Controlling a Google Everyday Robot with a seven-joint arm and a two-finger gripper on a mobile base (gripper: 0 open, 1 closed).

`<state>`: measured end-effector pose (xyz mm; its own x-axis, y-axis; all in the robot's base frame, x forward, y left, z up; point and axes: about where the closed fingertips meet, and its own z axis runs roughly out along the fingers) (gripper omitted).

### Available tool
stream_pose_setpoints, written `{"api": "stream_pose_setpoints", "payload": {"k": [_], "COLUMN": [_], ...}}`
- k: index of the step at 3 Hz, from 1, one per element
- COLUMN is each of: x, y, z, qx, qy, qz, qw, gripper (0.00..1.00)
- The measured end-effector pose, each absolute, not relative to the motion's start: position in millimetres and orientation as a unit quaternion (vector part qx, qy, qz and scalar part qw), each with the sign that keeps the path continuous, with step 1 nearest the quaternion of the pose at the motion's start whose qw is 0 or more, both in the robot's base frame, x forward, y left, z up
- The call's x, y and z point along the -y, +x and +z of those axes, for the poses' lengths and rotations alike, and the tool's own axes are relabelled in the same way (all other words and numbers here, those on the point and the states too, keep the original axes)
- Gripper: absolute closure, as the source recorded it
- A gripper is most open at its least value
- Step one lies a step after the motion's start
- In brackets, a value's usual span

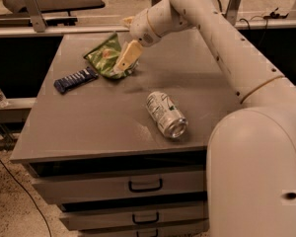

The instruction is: Move green jalapeno chip bag near rxbar blueberry

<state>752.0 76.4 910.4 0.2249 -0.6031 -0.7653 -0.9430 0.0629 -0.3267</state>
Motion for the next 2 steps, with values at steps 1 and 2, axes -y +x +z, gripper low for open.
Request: {"api": "stream_pose_setpoints", "payload": {"k": [1, 2], "x": [-24.4, -24.5], "y": [759.8, 759.8], "z": [947.5, 947.4], "qx": [-0.608, -0.608], "qy": [-0.619, -0.619], "qz": [0.173, 0.173], "qw": [0.466, 0.466], "gripper": [0.0, 0.0]}}
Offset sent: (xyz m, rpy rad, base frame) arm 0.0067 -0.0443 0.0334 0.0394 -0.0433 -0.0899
